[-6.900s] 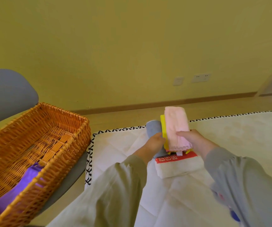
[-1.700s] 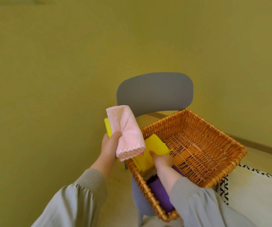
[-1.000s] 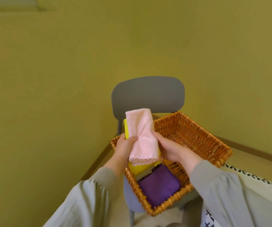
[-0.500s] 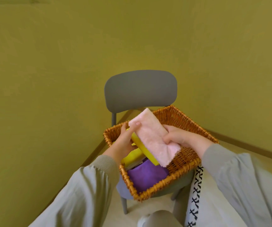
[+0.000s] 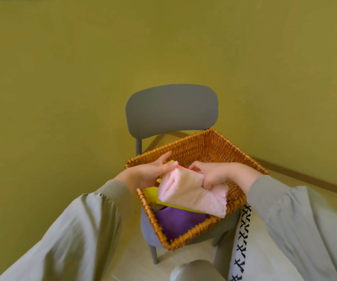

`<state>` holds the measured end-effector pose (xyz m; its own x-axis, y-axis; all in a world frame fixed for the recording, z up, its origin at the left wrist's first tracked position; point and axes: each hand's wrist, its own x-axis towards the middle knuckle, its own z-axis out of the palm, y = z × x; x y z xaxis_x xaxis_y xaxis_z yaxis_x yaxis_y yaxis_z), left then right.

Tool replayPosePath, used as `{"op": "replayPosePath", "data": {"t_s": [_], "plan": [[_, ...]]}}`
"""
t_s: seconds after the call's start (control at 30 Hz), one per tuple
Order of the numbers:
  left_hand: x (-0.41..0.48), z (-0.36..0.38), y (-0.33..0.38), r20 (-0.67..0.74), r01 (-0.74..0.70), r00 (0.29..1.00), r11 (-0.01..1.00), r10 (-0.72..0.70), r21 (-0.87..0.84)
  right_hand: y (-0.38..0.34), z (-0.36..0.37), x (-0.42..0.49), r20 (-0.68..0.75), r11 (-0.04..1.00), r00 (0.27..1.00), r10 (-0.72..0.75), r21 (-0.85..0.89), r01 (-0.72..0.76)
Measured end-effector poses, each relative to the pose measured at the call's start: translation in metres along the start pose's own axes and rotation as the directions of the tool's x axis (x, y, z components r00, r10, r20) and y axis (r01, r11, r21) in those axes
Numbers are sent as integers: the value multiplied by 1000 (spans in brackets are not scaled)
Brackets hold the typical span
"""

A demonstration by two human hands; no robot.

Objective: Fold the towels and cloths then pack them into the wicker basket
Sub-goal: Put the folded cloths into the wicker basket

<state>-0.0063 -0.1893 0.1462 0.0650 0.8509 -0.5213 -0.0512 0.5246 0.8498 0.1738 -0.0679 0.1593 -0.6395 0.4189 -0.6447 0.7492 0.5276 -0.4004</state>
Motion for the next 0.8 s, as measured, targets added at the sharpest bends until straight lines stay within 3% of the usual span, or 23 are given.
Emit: {"op": "replayPosePath", "data": {"t_s": [0.13,0.2,0.3,0.47,0.63,0.7,0.8], "plan": [[-6,3,8,172,-64,985,973,25,223,-1,7,3,-62,1000,998,-18,-23,17],[-5,7,5,105,-66,994,896,22,439,0,10,5,-90,999,995,-37,-17,36],[-7,20,-1,-42,-88,988,759,150,645,4,14,4,-134,997,988,-72,3,73],[-6,19,-5,-227,-56,943,789,243,612,11,15,0,-247,983,954,-173,22,184],[-3,23,-3,-287,53,934,710,214,702,11,14,-1,-333,977,920,-206,-10,215],[-3,24,-3,-330,85,923,733,196,674,15,12,1,-342,982,927,-156,46,182],[-1,25,-10,-397,101,902,811,170,577,25,14,8,-334,948,941,-55,278,154]]}}
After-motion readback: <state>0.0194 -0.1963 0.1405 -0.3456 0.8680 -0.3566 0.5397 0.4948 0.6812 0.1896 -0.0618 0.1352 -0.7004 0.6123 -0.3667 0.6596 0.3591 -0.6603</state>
